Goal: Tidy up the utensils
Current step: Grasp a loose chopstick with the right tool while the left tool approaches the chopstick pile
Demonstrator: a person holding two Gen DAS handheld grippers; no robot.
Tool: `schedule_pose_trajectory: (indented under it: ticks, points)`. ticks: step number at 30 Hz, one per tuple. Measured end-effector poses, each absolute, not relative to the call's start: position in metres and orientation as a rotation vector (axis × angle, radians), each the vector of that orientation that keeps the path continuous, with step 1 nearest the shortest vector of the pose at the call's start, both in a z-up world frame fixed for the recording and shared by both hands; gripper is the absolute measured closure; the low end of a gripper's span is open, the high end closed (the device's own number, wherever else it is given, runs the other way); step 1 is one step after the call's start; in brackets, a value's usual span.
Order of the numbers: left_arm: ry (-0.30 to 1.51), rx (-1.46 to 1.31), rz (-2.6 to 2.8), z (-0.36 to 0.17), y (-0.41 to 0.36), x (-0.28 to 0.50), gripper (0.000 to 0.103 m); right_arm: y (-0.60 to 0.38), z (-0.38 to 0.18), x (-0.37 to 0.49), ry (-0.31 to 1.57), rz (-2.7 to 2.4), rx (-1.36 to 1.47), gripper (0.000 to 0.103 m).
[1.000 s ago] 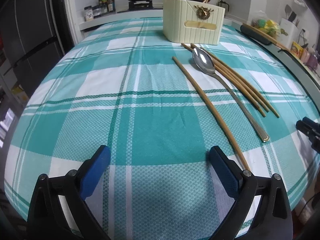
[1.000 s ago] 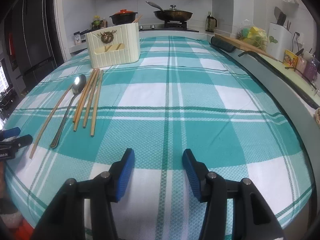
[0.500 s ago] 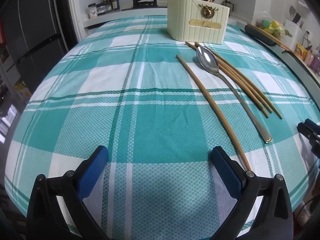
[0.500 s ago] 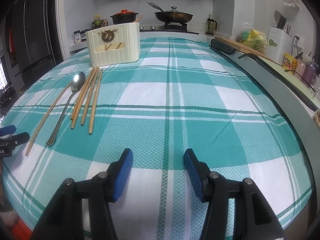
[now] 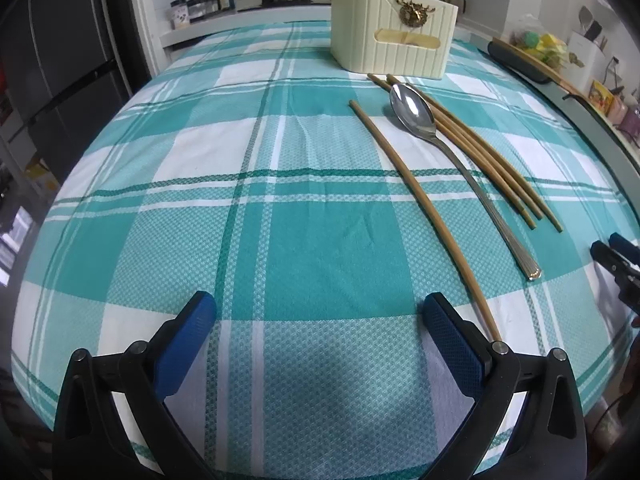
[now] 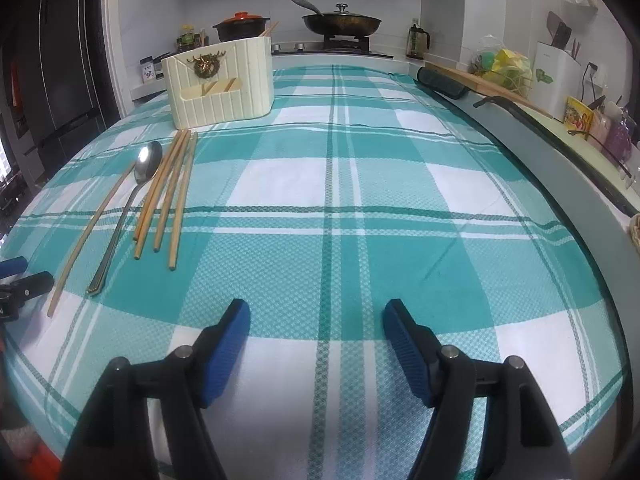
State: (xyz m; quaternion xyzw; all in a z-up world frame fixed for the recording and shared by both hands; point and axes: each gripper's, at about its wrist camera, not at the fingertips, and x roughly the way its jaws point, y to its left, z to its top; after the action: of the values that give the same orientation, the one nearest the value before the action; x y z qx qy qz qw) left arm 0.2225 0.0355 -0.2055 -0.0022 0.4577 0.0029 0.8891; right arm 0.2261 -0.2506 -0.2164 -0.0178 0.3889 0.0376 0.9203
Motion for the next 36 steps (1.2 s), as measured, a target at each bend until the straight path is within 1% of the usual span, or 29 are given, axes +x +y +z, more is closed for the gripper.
schedule_pose_trajectory:
  ticks: [6, 9, 15, 21, 28, 33, 36]
  points:
    - [0.967, -0.006, 0.006, -0.206, 0.035, 0.225, 0.000, -0.250, -0.216, 0.226, 0.804, 0.073, -0.031, 0.030]
    - [0.962, -0.003, -0.005, -0.206, 0.035, 0.224, 0.000, -0.249, -0.217, 0.227, 0.800, 0.078, -0.023, 0.024]
    - [0.963, 0.002, -0.013, -0.207, 0.034, 0.227, 0.000, -0.246, -0.217, 0.229, 0.810, 0.059, -0.014, 0.022]
    - [0.947, 0.017, -0.054, -0.206, 0.036, 0.219, 0.000, -0.239, -0.218, 0.233, 0.827, 0.028, -0.003, 0.014]
    - [0.928, 0.012, -0.050, -0.206, 0.036, 0.211, 0.000, -0.239, -0.215, 0.230, 0.807, 0.057, 0.011, 0.014]
    - [0.926, -0.048, -0.075, -0.195, 0.041, 0.209, 0.001, -0.240, -0.190, 0.222, 0.719, 0.092, -0.021, 0.014]
    - [0.912, -0.064, -0.098, -0.181, 0.040, 0.214, 0.001, -0.232, -0.176, 0.231, 0.720, 0.194, -0.029, 0.014]
